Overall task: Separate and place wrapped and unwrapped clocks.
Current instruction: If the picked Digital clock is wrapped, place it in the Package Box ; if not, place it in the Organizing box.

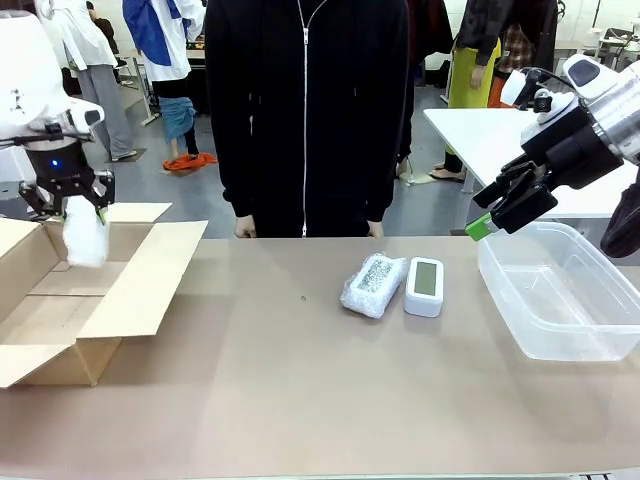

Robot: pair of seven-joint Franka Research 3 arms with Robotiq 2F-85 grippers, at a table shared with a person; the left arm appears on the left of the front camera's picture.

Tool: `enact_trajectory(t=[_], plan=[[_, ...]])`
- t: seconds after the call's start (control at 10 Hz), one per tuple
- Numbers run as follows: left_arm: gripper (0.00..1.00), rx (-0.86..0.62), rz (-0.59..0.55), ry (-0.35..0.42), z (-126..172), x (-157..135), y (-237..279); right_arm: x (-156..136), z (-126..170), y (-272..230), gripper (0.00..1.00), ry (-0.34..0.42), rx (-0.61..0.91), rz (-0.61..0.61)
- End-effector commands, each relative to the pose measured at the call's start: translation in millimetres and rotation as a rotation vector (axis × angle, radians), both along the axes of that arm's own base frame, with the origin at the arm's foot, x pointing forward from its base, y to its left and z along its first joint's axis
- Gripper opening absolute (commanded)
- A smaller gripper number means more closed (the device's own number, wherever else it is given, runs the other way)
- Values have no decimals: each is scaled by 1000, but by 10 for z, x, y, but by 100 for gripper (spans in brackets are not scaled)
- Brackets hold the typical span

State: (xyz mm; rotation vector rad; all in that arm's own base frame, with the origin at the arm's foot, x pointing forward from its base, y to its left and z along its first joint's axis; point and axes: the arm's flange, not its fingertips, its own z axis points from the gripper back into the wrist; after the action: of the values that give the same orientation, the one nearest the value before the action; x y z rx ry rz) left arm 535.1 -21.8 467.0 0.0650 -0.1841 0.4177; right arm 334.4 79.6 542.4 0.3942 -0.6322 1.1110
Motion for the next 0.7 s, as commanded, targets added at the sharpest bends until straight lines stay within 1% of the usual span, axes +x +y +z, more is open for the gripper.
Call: enact_trajectory(t=[0.0,0.1,0.2,0.3,0.4,0.5,0.6], plan=[[53,-19,66,31,-102,148,-2,32,5,6,100,7,31,23],[53,-14,87,60,-242,175,29,32,5,6,100,7,31,23],[53,-22,95,66,-327,175,37,32,5,6,100,7,31,23],[53,-43,145,52,-386,187,51,32,5,6,100,7,31,23],[53,-58,168,66,-437,201,58,32,5,6,100,7,31,23],[53,-53,164,68,-457,189,55,32,5,6,100,7,31,23],[74,-46,163,84,-460,182,57,32,5,6,100,7,31,23]])
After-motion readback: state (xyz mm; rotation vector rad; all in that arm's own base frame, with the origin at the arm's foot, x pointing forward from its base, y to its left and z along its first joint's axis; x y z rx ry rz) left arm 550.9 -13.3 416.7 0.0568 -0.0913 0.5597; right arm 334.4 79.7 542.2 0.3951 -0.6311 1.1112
